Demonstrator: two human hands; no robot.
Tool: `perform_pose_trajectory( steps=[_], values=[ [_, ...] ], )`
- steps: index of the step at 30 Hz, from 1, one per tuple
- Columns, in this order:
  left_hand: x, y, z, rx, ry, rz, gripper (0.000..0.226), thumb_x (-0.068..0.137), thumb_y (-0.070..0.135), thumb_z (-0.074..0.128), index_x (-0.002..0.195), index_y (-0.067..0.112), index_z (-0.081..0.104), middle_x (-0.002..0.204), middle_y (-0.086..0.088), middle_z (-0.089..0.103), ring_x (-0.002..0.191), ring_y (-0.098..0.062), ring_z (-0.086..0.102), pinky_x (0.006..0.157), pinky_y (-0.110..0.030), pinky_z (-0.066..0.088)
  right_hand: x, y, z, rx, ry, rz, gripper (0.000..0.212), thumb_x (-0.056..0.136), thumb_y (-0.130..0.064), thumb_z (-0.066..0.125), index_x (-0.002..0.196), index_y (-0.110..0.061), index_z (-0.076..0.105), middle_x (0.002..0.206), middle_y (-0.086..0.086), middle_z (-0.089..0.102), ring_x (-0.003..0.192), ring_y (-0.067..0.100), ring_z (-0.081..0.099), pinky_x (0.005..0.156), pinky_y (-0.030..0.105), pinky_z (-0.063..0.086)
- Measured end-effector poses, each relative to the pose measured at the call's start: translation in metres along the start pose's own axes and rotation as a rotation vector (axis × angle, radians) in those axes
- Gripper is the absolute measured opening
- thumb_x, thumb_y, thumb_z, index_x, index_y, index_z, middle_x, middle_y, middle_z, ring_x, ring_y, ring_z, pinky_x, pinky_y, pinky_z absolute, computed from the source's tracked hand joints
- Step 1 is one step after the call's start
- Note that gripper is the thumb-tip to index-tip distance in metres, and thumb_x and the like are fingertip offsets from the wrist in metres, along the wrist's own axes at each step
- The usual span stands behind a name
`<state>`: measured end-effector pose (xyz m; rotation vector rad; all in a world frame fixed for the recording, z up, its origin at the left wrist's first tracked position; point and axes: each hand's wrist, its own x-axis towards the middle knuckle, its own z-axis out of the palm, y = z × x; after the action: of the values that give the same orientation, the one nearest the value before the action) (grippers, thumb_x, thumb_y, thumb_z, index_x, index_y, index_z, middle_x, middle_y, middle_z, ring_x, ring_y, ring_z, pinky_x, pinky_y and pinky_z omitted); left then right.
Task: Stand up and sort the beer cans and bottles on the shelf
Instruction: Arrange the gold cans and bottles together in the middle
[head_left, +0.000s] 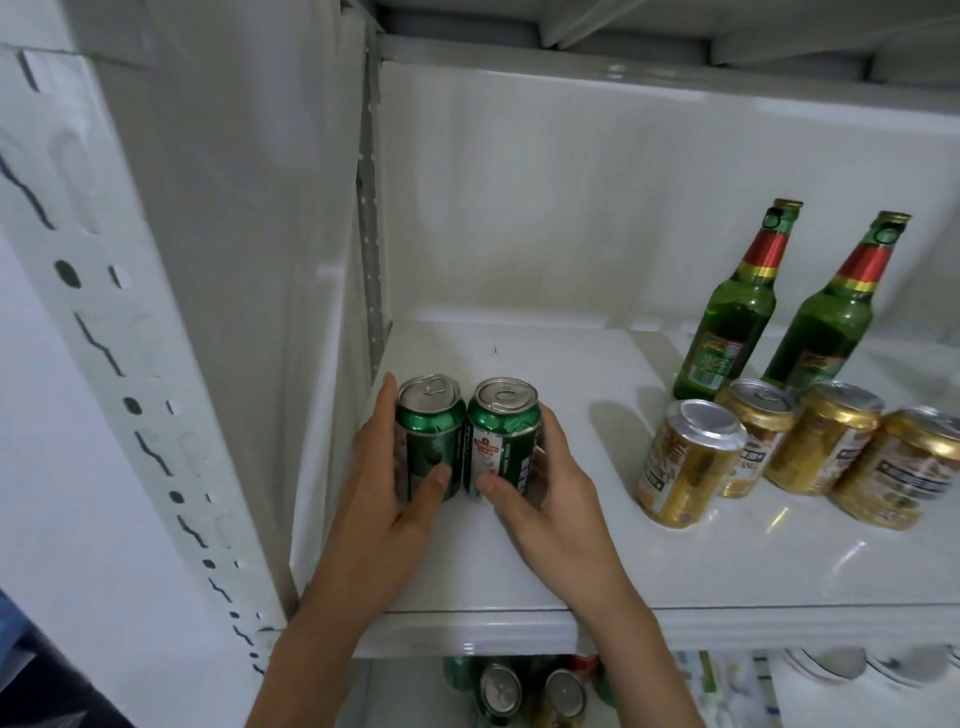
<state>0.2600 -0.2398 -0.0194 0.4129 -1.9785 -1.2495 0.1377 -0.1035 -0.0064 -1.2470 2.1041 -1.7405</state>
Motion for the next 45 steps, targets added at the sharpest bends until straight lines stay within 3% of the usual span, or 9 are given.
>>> perform_pose_trajectory(
  steps=[6, 9, 12, 15, 18, 22, 30, 35, 45],
  values=[
    [-0.005, 0.009, 0.000, 0.068, 0.161, 0.093, 0.076, 0.094, 0.035, 0.060, 0.151, 0.061, 0.017, 0.159, 0.030, 0.029, 0.150, 0.000, 0.030, 0.124, -0.041, 0.031, -0.027, -0.003, 0.000, -0.067, 0.090, 0.108, 0.079, 0.096, -0.043, 0.068, 0.159, -0.036, 0.022, 0.155, -0.026, 0.038, 0.144, -0.001, 0.038, 0.120, 0.036, 0.038],
    [-0.013, 0.013, 0.002, 0.084, 0.271, 0.173, 0.071, 0.090, 0.038, 0.056, 0.157, 0.039, 0.031, 0.155, 0.020, 0.037, 0.145, -0.002, 0.037, 0.119, -0.035, 0.036, -0.057, -0.011, -0.004, -0.059, 0.150, 0.028, 0.053, 0.100, -0.033, 0.065, 0.147, -0.035, 0.042, 0.143, -0.022, 0.049, 0.135, 0.004, 0.049, 0.113, 0.031, 0.043],
    [-0.030, 0.027, 0.017, 0.072, 0.331, 0.281, 0.066, 0.089, 0.029, 0.057, 0.153, 0.021, 0.041, 0.153, -0.006, 0.044, 0.143, -0.023, 0.044, 0.117, -0.053, 0.039, -0.085, -0.013, -0.020, -0.069, 0.180, -0.081, 0.032, 0.099, -0.019, 0.066, 0.130, -0.025, 0.062, 0.129, -0.015, 0.058, 0.122, 0.014, 0.059, 0.103, 0.031, 0.050],
    [-0.050, 0.048, 0.049, 0.089, 0.312, 0.380, 0.056, 0.090, 0.016, 0.059, 0.145, 0.011, 0.050, 0.144, -0.002, 0.049, 0.135, -0.035, 0.051, 0.111, -0.058, 0.044, -0.107, -0.003, -0.052, -0.097, 0.246, -0.095, 0.025, 0.096, -0.012, 0.066, 0.118, -0.024, 0.068, 0.123, -0.012, 0.063, 0.115, 0.015, 0.064, 0.095, 0.035, 0.054],
    [-0.070, 0.071, 0.089, 0.028, 0.263, 0.386, 0.046, 0.092, 0.017, 0.058, 0.138, 0.011, 0.056, 0.143, -0.002, 0.053, 0.136, -0.029, 0.053, 0.108, -0.051, 0.049, -0.127, 0.009, -0.095, -0.052, 0.363, -0.083, 0.027, 0.092, -0.006, 0.066, 0.111, -0.026, 0.072, 0.118, -0.006, 0.067, 0.108, 0.019, 0.068, 0.090, 0.038, 0.057],
    [-0.096, 0.098, 0.155, -0.159, 0.237, 0.213, 0.051, 0.090, 0.013, 0.060, 0.135, 0.037, 0.055, 0.145, 0.007, 0.054, 0.137, -0.020, 0.053, 0.108, -0.034, 0.050, -0.157, 0.032, -0.152, 0.009, 0.397, -0.027, 0.041, 0.093, 0.006, 0.067, 0.104, -0.033, 0.073, 0.116, -0.004, 0.069, 0.103, 0.019, 0.070, 0.088, 0.031, 0.057],
    [-0.110, 0.133, 0.231, -0.129, 0.232, 0.184, 0.053, 0.089, 0.010, 0.061, 0.136, 0.033, 0.055, 0.144, 0.008, 0.054, 0.136, -0.019, 0.053, 0.104, -0.033, 0.047, -0.192, 0.063, -0.245, 0.028, 0.452, 0.033, 0.061, 0.083, 0.022, 0.065, 0.097, -0.036, 0.075, 0.103, -0.007, 0.071, 0.082, 0.012, 0.070, 0.075, 0.013, 0.055],
    [-0.096, 0.136, 0.249, -0.088, 0.279, 0.190, 0.054, 0.088, 0.011, 0.062, 0.132, 0.042, 0.053, 0.141, 0.011, 0.054, 0.134, -0.019, 0.054, 0.106, -0.030, 0.050, -0.178, 0.066, -0.268, 0.056, 0.408, 0.020, 0.059, 0.088, 0.019, 0.062, 0.100, -0.038, 0.073, 0.103, -0.008, 0.070, 0.092, 0.014, 0.071, 0.081, 0.021, 0.056],
    [-0.057, 0.131, 0.254, 0.103, 0.349, 0.305, 0.050, 0.087, 0.005, 0.064, 0.134, 0.021, 0.058, 0.137, 0.001, 0.055, 0.135, -0.018, 0.051, 0.109, -0.043, 0.048, -0.121, 0.072, -0.296, 0.051, 0.414, -0.081, 0.044, 0.090, 0.014, 0.063, 0.103, -0.028, 0.070, 0.112, -0.005, 0.067, 0.105, 0.016, 0.064, 0.089, 0.022, 0.052]
  ],
)
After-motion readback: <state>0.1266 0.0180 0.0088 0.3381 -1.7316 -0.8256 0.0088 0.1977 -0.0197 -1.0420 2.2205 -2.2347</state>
